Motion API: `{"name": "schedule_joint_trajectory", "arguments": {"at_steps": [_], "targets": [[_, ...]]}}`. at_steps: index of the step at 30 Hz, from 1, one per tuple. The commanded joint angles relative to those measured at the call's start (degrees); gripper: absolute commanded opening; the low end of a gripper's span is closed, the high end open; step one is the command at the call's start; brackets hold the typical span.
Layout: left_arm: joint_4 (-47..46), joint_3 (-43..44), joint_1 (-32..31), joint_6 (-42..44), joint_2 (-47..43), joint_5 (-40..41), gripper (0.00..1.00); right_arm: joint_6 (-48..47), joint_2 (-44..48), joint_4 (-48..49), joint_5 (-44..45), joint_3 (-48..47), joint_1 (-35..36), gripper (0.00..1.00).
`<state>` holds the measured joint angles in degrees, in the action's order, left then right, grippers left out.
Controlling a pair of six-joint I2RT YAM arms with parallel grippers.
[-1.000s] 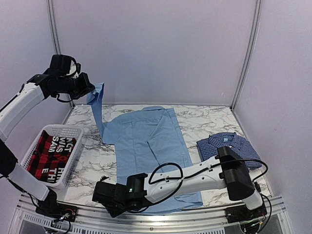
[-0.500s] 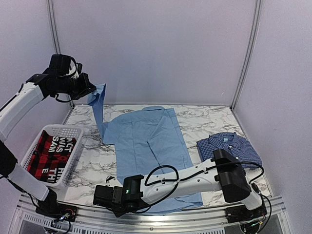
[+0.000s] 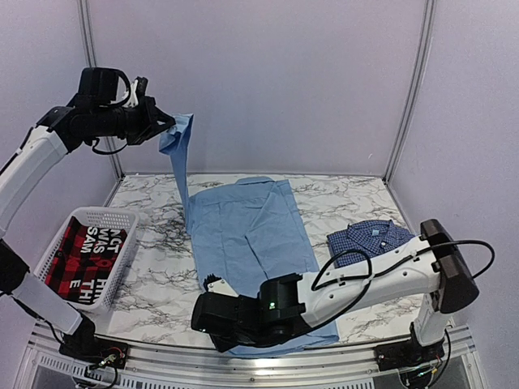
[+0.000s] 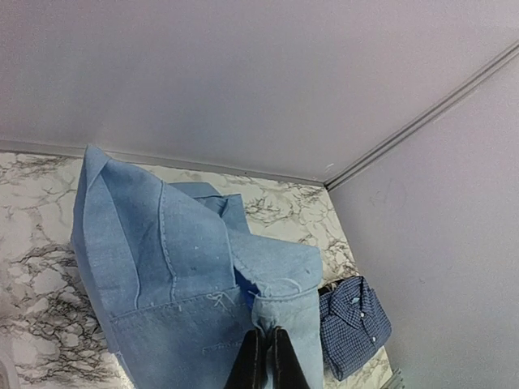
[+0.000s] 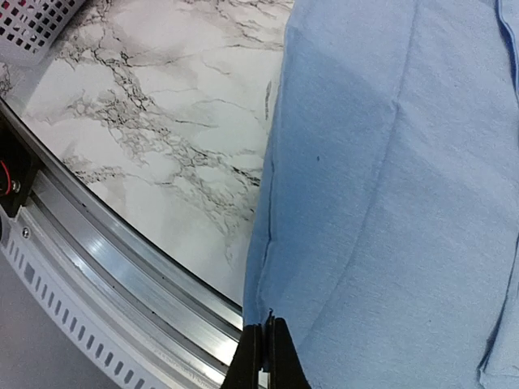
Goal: Fold and stack the long sleeve shirts
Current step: Pick up the 1/3-folded shirt from the center of the board, then fold the 1/3-folded shirt at the center of the board.
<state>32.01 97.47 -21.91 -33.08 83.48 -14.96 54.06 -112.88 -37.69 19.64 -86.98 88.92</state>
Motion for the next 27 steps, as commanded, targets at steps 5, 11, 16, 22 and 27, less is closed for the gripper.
{"name": "schedule_joint_trajectory", "arguments": {"at_steps": [5,11,16,22,27], "targets": [[-2.9,7.9,-7.7,-2.5,6.2,1.4,0.00,8.2,9.4,7.7,2.9,13.1,0.3,0.00],[-5.6,12.5,-11.9,-3.3,11.8,3.2,0.00,11.0,12.8,8.0,4.3,18.8,0.3,0.00],[-8.5,15.8,-14.0,-4.7,15.4,3.4,0.00,12.7,14.2,7.7,5.0,21.2,0.2,0.00],[-12.5,20.2,-16.1,-5.9,18.8,3.4,0.00,15.4,17.0,6.2,6.6,24.4,0.3,0.00],[-14.1,24.6,-18.1,-6.1,22.3,3.3,0.00,17.1,19.2,5.9,7.0,26.9,0.4,0.00]]}}
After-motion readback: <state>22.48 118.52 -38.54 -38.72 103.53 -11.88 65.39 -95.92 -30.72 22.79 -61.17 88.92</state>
